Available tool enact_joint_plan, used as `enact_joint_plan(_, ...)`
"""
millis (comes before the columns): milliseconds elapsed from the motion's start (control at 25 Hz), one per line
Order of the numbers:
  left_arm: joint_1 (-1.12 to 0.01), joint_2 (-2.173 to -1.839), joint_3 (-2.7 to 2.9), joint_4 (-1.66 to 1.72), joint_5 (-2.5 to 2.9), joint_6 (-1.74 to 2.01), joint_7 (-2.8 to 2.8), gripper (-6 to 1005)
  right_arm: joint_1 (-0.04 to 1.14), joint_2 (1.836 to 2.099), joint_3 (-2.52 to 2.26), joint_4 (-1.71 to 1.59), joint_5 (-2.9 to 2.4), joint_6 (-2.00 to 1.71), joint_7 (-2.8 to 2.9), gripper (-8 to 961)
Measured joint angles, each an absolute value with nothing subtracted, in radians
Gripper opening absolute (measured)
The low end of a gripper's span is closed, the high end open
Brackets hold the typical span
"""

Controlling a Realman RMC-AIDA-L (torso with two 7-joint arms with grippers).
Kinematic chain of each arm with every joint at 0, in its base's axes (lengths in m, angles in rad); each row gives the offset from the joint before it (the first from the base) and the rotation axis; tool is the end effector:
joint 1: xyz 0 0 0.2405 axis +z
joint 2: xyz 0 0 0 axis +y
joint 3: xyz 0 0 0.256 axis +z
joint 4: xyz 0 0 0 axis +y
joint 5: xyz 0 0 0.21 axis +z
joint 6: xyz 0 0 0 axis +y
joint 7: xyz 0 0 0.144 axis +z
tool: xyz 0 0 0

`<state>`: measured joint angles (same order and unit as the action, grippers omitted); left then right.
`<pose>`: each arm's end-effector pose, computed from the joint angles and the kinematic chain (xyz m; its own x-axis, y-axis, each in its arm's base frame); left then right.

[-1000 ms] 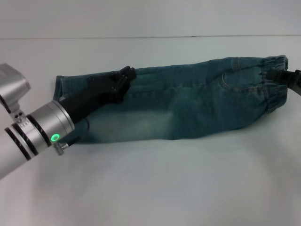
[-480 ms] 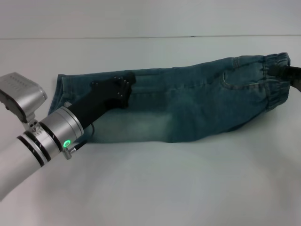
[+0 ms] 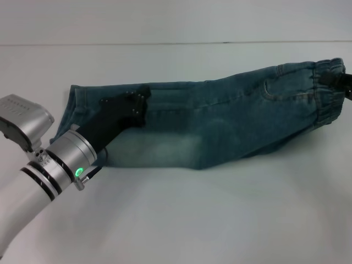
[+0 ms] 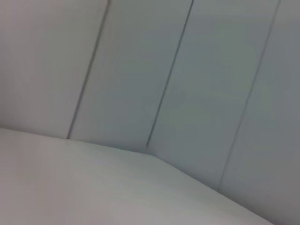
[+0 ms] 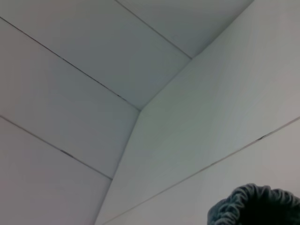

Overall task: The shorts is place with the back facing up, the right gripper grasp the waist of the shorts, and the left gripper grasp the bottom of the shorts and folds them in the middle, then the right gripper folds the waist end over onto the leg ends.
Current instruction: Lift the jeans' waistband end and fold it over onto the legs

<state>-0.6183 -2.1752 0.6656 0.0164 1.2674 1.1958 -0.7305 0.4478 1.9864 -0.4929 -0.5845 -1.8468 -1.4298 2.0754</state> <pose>-0.2528 0.3368 -0.0902 0.5134 0.2293 0.8270 0.7514 -0.5856 -0.3041 0.3221 0.3385 0.0679 0.0447 -0.6633 -0.7471 -0.9446 -0.2714 0.1844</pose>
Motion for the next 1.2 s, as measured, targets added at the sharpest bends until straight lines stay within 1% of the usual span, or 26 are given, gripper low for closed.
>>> enact_joint_plan(280,-0.632,-2.175,0.564,-0.076,1.262,1.204,-0.588,8,0.448,1.987,-0.485,-0.584,-1.846,-1.45,2.075,119)
enact_joint_plan(520,-0.67,-2.175,0.419,-0.233,1.274,1.193,-0.312,8,0.439,1.986,-0.437,-0.584,-1.845,-1.526,2.078,119)
enact_joint_plan(800,-0.678,-2.175,0.372,-0.28,1.278,1.182,-0.219,3,0.419,1.978,-0.413,-0.584,-1.845,-1.565,2.096,119)
enact_joint_plan(1200,-0.682,-2.175,0.362,-0.319,1.28,1.177,-0.197,2,0.386,1.974,-0.401,-0.584,-1.845,-1.598,2.089,119)
